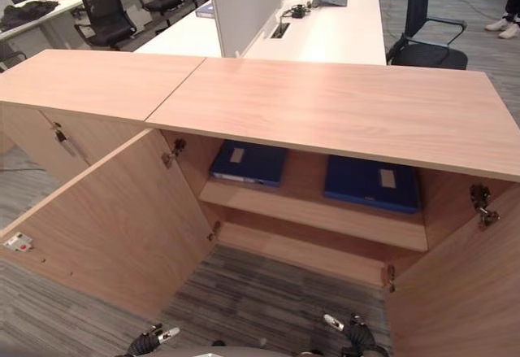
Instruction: Put the empty folder in the office cabinet
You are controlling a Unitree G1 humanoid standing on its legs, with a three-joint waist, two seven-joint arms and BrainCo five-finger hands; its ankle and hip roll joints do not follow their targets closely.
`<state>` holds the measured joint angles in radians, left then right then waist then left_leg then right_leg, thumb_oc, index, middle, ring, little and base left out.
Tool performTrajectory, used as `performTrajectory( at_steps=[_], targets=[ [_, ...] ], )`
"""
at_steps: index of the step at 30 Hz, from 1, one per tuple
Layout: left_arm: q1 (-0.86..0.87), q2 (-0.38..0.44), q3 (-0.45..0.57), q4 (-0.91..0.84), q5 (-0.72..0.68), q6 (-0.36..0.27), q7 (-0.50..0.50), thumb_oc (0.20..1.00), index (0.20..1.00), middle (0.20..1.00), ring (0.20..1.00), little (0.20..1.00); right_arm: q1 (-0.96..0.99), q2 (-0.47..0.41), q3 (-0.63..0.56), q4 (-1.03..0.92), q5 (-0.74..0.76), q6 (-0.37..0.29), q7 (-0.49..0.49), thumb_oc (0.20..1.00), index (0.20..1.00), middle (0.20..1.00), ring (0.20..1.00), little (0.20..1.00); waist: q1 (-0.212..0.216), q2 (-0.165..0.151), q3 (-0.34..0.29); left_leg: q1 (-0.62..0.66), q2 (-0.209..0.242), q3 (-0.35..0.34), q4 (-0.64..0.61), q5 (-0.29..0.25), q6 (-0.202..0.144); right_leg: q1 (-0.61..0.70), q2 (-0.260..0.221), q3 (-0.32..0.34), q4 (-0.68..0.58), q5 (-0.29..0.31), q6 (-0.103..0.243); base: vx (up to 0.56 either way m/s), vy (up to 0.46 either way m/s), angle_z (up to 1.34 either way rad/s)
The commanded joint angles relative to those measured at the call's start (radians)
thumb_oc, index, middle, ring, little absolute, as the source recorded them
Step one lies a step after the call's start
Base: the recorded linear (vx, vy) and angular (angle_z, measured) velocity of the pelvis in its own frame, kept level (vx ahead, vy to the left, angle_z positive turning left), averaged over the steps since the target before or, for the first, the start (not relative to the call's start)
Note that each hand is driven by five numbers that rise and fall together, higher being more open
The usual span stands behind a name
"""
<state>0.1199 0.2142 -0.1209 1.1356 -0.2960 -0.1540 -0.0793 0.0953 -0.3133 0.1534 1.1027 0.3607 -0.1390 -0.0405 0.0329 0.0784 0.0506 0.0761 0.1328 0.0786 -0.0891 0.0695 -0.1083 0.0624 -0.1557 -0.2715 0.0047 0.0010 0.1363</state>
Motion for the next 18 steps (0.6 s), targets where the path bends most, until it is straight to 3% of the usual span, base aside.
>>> performTrajectory(
  at_steps=[1, 12, 13, 14, 15, 17, 18],
  targets=[
    [-0.057, 0.037, -0.007, -0.021, 0.031, -0.021, 0.003, 1.000, 1.000, 1.000, 1.000, 1.000, -0.066, 0.011, 0.010, -0.010, -0.041, 0.001, 0.009, 1.000, 1.000, 1.000, 1.000, 1.000, 0.001, -0.045, 0.057, 0.011, -0.048, -0.039, 0.008, -0.020, -0.001, 0.012, -0.010, -0.018, 0.057, -0.020, 0.035, 0.04, 0.054, 0.14],
    [-0.063, 0.046, -0.031, -0.102, -0.014, -0.009, 0.006, 1.000, 1.000, 1.000, 1.000, 1.000, -0.114, 0.023, 0.035, -0.039, -0.023, -0.003, 0.001, 1.000, 1.000, 1.000, 1.000, 1.000, 0.067, -0.058, 0.078, -0.054, -0.058, -0.136, 0.029, -0.010, 0.003, 0.018, -0.033, -0.089, 0.081, -0.032, 0.037, -0.02, 0.029, 0.25],
    [-0.078, 0.053, -0.032, -0.112, -0.033, -0.006, 0.007, 1.000, 1.000, 1.000, 1.000, 1.000, -0.127, 0.017, 0.026, -0.048, -0.015, -0.008, -0.005, 1.000, 1.000, 1.000, 1.000, 1.000, 0.073, -0.070, 0.099, -0.118, -0.060, -0.128, 0.115, -0.022, -0.006, 0.014, -0.049, -0.111, 0.087, -0.031, 0.037, -0.22, 0.081, 0.62],
    [-0.105, 0.054, -0.046, -0.146, -0.055, 0.000, 0.005, 1.000, 1.000, 1.000, 1.000, 1.000, -0.148, 0.000, 0.011, -0.063, 0.004, -0.015, -0.019, 1.000, 1.000, 1.000, 1.000, 1.000, 0.060, -0.092, 0.123, -0.185, -0.015, 0.013, 0.216, -0.027, -0.012, 0.006, -0.084, -0.166, 0.089, -0.027, 0.039, -0.23, 0.129, 0.37],
    [-0.100, 0.052, -0.049, -0.166, -0.054, 0.004, 0.000, 1.000, 1.000, 1.000, 1.000, 1.000, -0.151, -0.005, 0.009, -0.051, 0.005, -0.011, -0.022, 1.000, 1.000, 1.000, 1.000, 1.000, 0.052, -0.095, 0.122, -0.202, 0.030, 0.109, 0.253, -0.027, 0.000, 0.005, -0.096, -0.198, 0.091, -0.025, 0.038, -0.10, 0.160, 1.36],
    [-0.065, 0.060, -0.048, -0.191, -0.038, 0.013, -0.009, 1.000, 1.000, 1.000, 1.000, 1.000, -0.148, -0.004, 0.003, -0.027, -0.020, 0.001, -0.014, 1.000, 1.000, 1.000, 1.000, 1.000, 0.067, -0.089, 0.118, -0.170, 0.035, 0.139, 0.246, -0.059, 0.019, 0.011, -0.099, -0.206, 0.168, -0.041, 0.036, 0.13, 0.170, 1.74],
    [-0.058, 0.078, -0.039, -0.207, -0.034, 0.022, -0.011, 1.000, 1.000, 1.000, 1.000, 1.000, -0.157, 0.005, -0.022, -0.014, -0.025, 0.015, -0.015, 1.000, 1.000, 1.000, 1.000, 1.000, 0.062, -0.088, 0.126, -0.160, 0.015, 0.138, 0.227, -0.078, 0.048, -0.046, -0.147, -0.195, 0.347, -0.004, 0.070, 0.13, 0.265, 1.14]
  ],
)
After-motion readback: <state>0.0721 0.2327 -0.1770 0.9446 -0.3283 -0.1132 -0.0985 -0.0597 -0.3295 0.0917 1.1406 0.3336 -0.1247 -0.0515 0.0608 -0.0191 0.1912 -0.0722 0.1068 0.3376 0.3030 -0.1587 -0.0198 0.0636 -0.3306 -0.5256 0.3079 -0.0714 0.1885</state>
